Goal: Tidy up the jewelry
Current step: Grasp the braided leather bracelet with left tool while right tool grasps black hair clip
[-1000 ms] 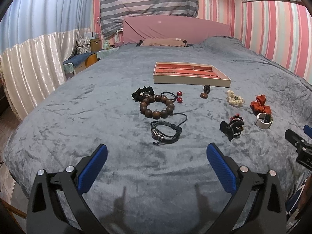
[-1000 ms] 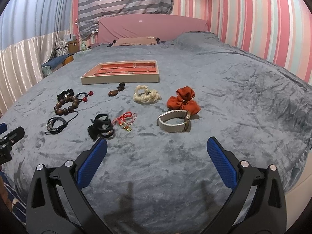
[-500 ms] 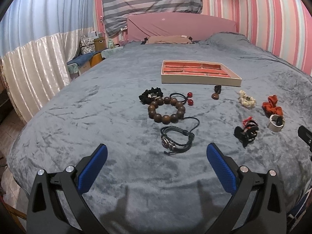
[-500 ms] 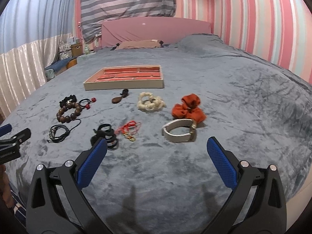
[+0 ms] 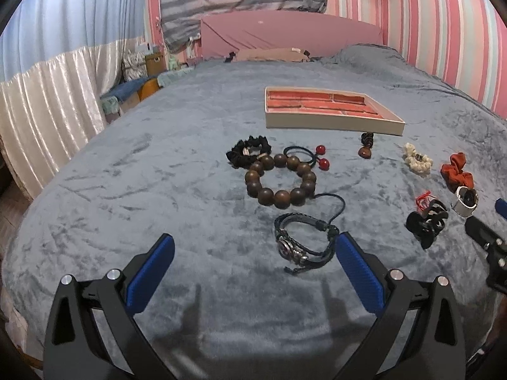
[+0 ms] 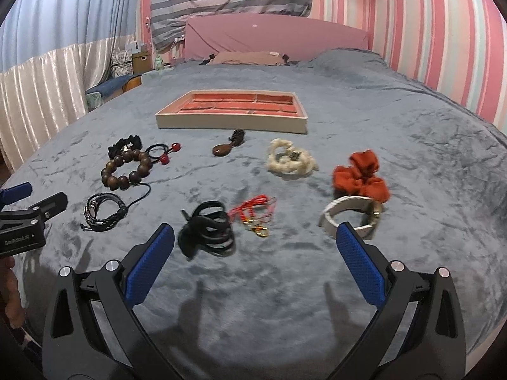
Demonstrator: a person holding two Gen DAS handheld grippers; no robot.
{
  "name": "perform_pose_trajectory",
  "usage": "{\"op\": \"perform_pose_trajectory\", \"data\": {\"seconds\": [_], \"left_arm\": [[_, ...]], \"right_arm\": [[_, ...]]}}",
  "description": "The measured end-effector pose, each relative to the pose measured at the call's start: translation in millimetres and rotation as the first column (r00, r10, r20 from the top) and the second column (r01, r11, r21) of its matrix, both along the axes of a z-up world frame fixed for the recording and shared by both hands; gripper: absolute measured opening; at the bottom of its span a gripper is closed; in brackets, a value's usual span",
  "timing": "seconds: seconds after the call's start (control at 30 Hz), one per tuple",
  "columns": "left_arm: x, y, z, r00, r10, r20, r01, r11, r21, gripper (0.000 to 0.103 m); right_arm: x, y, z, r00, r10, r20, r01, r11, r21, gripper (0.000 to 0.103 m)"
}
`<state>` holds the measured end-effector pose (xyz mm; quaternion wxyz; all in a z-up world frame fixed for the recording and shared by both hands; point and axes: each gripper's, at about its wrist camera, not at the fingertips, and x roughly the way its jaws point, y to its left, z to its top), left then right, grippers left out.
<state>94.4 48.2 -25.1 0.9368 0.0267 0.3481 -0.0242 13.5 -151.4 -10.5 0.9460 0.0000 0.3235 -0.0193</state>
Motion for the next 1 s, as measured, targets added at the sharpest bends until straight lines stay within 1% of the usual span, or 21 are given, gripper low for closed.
{"op": "perform_pose_trajectory", "data": {"seconds": [0.07, 0.17, 0.33, 0.37, 0.4, 0.47, 0.53, 0.57, 0.63, 0.67, 0.7, 0.73, 0.77, 0.8, 0.83, 0.87, 0.93, 0.97, 1.0], "left_arm": [[9.5, 4.6, -6.7, 1.0, 0.0, -0.028, 0.0, 1.0, -0.027, 0.099], [22.4, 8.3, -14.7, 0.999, 0.0, -0.053, -0.003, 0.999, -0.048, 0.099], [41.6, 4.8, -28.1, 0.994, -0.032, -0.105, 0.026, 0.998, -0.059, 0.098], [45.2, 3.8, -32.1, 0.992, -0.039, -0.122, 0.032, 0.998, -0.059, 0.096], [47.5, 2.8, -35.5, 0.99, -0.046, -0.136, 0.038, 0.997, -0.06, 0.088], [54.2, 1.7, -43.4, 0.983, -0.057, -0.174, 0.046, 0.997, -0.064, 0.08], [56.1, 2.2, -47.3, 0.983, -0.054, -0.177, 0.043, 0.997, -0.065, 0.079], [56.1, 2.9, -47.2, 0.983, -0.056, -0.172, 0.045, 0.997, -0.067, 0.078], [54.8, 2.7, -46.9, 0.984, -0.061, -0.167, 0.05, 0.996, -0.068, 0.072], [54.8, 2.4, -47.3, 0.984, -0.065, -0.167, 0.054, 0.996, -0.068, 0.065], [55.4, 2.2, -48.4, 0.983, -0.07, -0.169, 0.059, 0.996, -0.069, 0.059], [55.3, 1.5, -48.7, 0.983, -0.07, -0.171, 0.059, 0.996, -0.069, 0.057], [56.0, 1.5, -49.6, 0.982, -0.073, -0.172, 0.062, 0.996, -0.069, 0.052], [56.1, 1.1, -49.7, 0.982, -0.075, -0.173, 0.064, 0.995, -0.071, 0.046], [56.5, 0.8, -50.0, 0.982, -0.077, -0.174, 0.065, 0.995, -0.072, 0.043], [57.0, 1.4, -50.1, 0.982, -0.076, -0.174, 0.064, 0.995, -0.073, 0.038], [57.2, 2.5, -49.5, 0.982, -0.076, -0.174, 0.062, 0.995, -0.081, 0.032], [57.5, 3.5, -49.2, 0.981, -0.079, -0.175, 0.065, 0.994, -0.088, 0.026], [57.4, 3.2, -49.2, 0.981, -0.08, -0.175, 0.065, 0.994, -0.089, 0.024]], "right_arm": [[6.9, 7.3, -5.5, 1.0, 0.003, -0.012, -0.003, 1.0, -0.005, 0.099], [20.4, 16.9, -16.1, 0.999, 0.002, -0.035, -0.003, 1.0, -0.008, 0.099], [38.9, 22.5, -28.2, 0.997, -0.014, -0.07, 0.012, 1.0, -0.024, 0.099], [41.1, 22.6, -29.1, 0.997, -0.013, -0.074, 0.011, 1.0, -0.019, 0.099], [42.2, 23.0, -29.5, 0.997, -0.013, -0.076, 0.011, 1.0, -0.02, 0.099], [46.6, 23.8, -32.7, 0.996, -0.012, -0.092, 0.009, 1.0, -0.024, 0.097], [49.0, 23.4, -35.4, 0.994, -0.007, -0.108, 0.005, 1.0, -0.018, 0.087], [50.1, 22.4, -36.7, 0.993, -0.006, -0.114, 0.005, 1.0, -0.012, 0.084], [51.0, 20.6, -38.2, 0.993, -0.005, -0.12, 0.005, 1.0, -0.001, 0.074], [51.6, 20.2, -38.9, 0.992, -0.001, -0.123, 0.002, 1.0, 0.008, 0.072], [52.3, 19.8, -39.3, 0.992, 0.003, -0.126, -0.002, 1.0, 0.014, 0.066], [52.8, 19.4, -39.7, 0.992, 0.007, -0.128, -0.005, 1.0, 0.019, 0.061], [52.7, 20.1, -39.4, 0.992, 0.01, -0.127, -0.008, 1.0, 0.02, 0.059], [52.4, 20.3, -39.2, 0.992, 0.014, -0.126, -0.012, 1.0, 0.022, 0.055], [52.1, 20.8, -38.9, 0.992, 0.022, -0.124, -0.019, 1.0, 0.024, 0.049], [51.7, 21.6, -38.5, 0.992, 0.028, -0.122, -0.025, 0.999, 0.026, 0.047], [50.2, 21.9, -37.1, 0.993, 0.033, -0.116, -0.03, 0.999, 0.026, 0.046], [49.7, 21.2, -36.5, 0.993, 0.036, -0.113, -0.033, 0.999, 0.03, 0.046], [49.2, 20.0, -35.8, 0.993, 0.039, -0.109, -0.036, 0.999, 0.035, 0.046]]}}
